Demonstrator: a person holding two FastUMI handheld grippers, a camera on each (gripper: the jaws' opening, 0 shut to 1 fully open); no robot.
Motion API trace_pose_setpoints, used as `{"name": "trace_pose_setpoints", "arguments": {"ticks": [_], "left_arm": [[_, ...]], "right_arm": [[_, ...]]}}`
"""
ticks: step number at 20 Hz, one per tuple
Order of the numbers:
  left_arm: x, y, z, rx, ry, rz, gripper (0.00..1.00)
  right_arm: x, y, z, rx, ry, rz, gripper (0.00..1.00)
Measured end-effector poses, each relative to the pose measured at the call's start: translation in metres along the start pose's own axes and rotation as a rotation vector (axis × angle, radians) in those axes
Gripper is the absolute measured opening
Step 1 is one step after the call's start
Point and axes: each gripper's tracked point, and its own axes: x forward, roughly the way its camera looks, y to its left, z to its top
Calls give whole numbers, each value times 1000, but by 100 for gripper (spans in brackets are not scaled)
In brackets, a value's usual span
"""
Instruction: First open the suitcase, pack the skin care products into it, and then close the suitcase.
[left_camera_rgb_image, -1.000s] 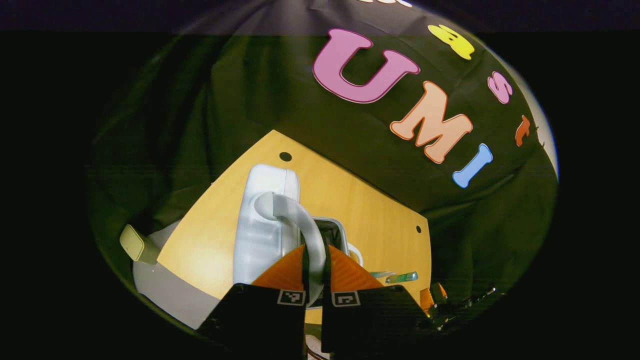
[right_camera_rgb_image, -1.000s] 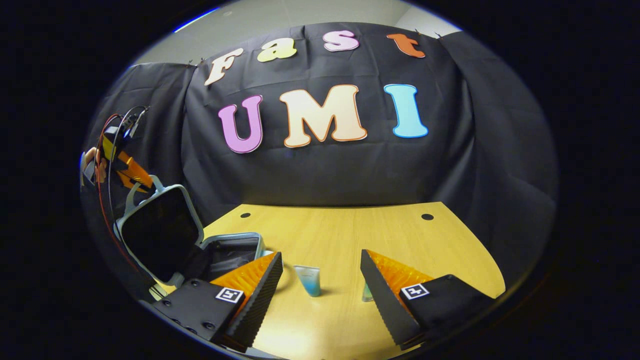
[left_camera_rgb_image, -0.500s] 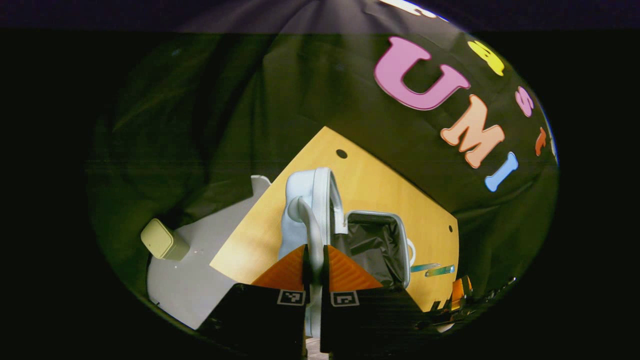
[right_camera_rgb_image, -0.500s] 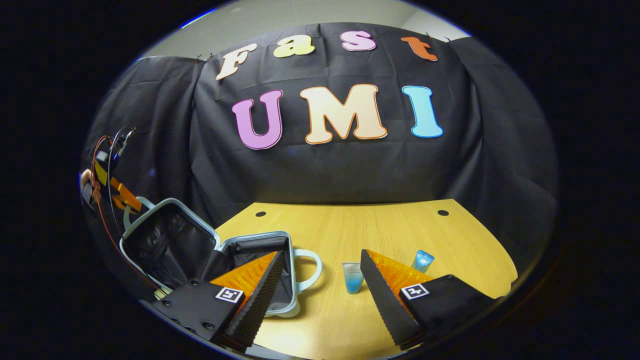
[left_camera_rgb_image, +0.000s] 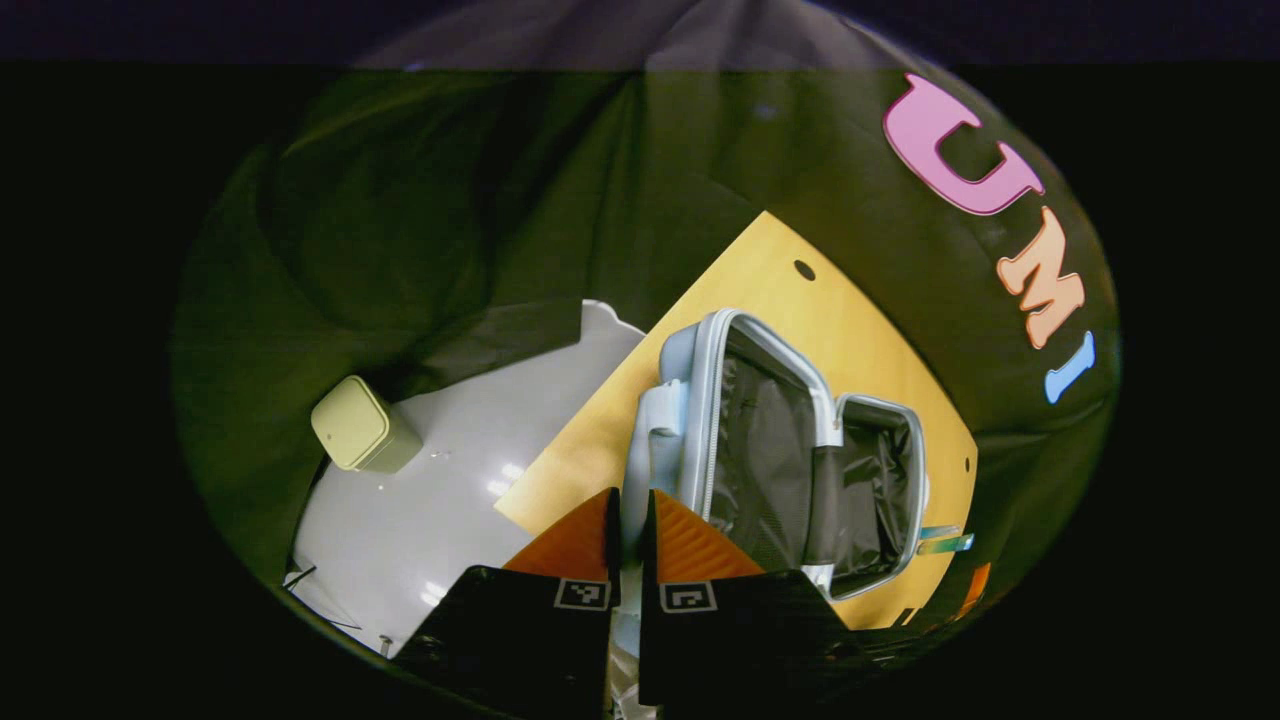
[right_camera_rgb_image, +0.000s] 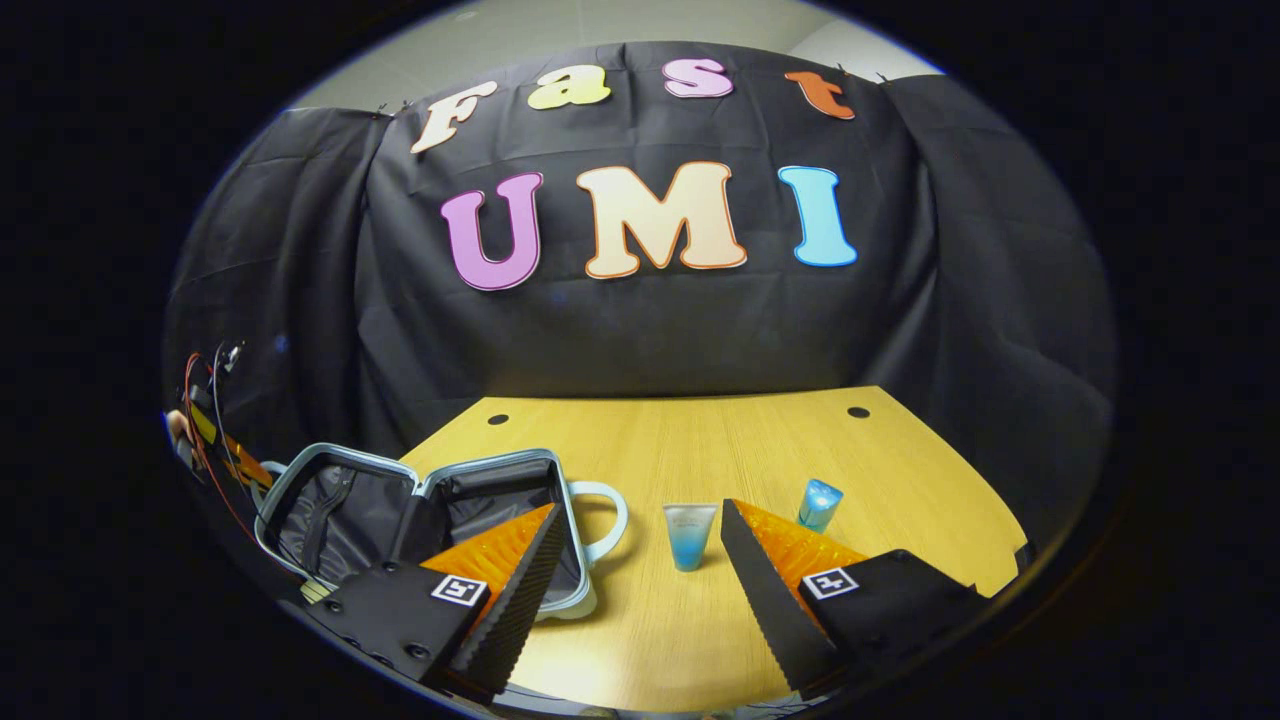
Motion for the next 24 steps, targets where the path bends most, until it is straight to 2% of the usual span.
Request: {"name": "trace_pose_setpoints", "arguments": {"ticks": [3, 4, 5, 7, 9, 11, 13, 17, 19, 24], "left_arm": [[22, 20, -9, -4, 36, 39, 4], [29, 23, -11, -11, 47, 43, 7], [35, 26, -14, -17, 60, 43, 4], [44, 32, -19, -22, 81, 49, 5], [45, 40, -23, -10, 91, 79, 7], [41, 36, -21, 6, 85, 81, 13], [31, 27, -19, 56, 62, 88, 31], [5, 1, -21, 235, -16, 134, 100], [-9, -24, -31, 300, -23, 124, 95], [-24, -119, -82, 437, 16, -1, 96]], "right_arm": [[-13, -5, -3, -1, 4, -25, 98], [-16, -7, -7, -5, 10, -34, 98], [-19, -9, -10, -1, 20, -40, 98], [-26, -12, -14, 17, 29, -53, 98], [-33, -17, -14, 24, 23, -73, 98], [-37, -26, -14, 25, 15, -92, 98], [-40, -33, -15, 34, 18, -106, 98], [-41, -51, -14, 39, 11, -135, 98], [-36, -59, -19, 59, 29, -138, 98], [-22, -84, -28, 102, 55, -144, 98]]}}
